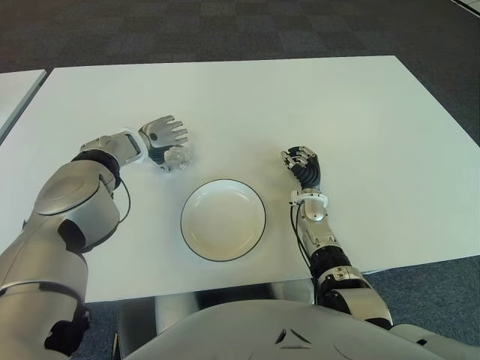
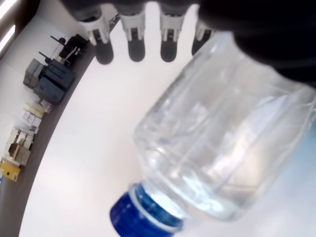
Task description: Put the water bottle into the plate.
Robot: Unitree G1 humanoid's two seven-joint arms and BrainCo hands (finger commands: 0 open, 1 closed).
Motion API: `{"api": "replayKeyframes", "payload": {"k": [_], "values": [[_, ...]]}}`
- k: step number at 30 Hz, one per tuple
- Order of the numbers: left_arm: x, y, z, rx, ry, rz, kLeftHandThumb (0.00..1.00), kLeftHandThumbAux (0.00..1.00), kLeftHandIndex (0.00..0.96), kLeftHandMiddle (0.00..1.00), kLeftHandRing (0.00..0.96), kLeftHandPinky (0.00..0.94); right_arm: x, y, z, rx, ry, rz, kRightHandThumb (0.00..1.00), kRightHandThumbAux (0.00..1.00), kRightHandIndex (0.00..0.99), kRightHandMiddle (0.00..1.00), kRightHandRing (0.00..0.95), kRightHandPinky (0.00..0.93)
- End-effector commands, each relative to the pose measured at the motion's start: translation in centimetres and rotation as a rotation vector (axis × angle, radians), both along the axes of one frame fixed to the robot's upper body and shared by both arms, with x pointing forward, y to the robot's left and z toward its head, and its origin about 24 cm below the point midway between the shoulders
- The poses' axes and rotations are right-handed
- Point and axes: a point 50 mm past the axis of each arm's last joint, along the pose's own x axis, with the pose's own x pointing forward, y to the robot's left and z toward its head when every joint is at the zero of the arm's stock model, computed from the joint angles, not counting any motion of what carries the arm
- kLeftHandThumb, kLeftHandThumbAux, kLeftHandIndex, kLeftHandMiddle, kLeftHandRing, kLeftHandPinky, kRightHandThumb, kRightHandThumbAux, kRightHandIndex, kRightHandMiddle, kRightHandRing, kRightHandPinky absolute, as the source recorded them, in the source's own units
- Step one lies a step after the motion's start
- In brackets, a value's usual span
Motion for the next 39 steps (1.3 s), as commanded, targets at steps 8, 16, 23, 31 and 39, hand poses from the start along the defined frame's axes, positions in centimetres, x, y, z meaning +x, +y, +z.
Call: {"api": "replayKeyframes", "payload": {"k": [8,16,23,31,39], "values": [[-0.3,0.3,-1.6,-0.145,0.221,0.422,0.727,0.483,0.416,0.527,0.571,0.616,-0.4,-0.4,-0.8,0.018,0.043,-0.025,0.706,0.730,0.428,0.550,0.562,0.543],[-0.2,1.0,-1.8,-0.397,0.341,0.788,0.844,0.656,0.394,0.551,0.657,0.680,-0.4,-0.4,-0.6,0.019,0.028,-0.018,0.705,0.731,0.428,0.541,0.560,0.549],[-0.3,1.1,-1.9,-0.548,0.396,0.899,0.852,0.663,0.404,0.579,0.713,0.767,-0.3,-0.5,-0.5,0.020,0.025,-0.018,0.706,0.731,0.428,0.535,0.559,0.545],[0.2,0.4,-1.1,-0.651,0.471,0.943,0.855,0.665,0.405,0.547,0.806,0.838,-0.2,-0.6,-0.5,0.016,0.035,-0.021,0.707,0.730,0.428,0.547,0.562,0.543],[0.2,0.6,-1.1,-0.736,0.504,0.989,0.855,0.667,0.401,0.541,0.851,0.860,-0.1,-0.6,-0.6,0.006,0.040,-0.023,0.707,0.729,0.428,0.556,0.572,0.553]]}}
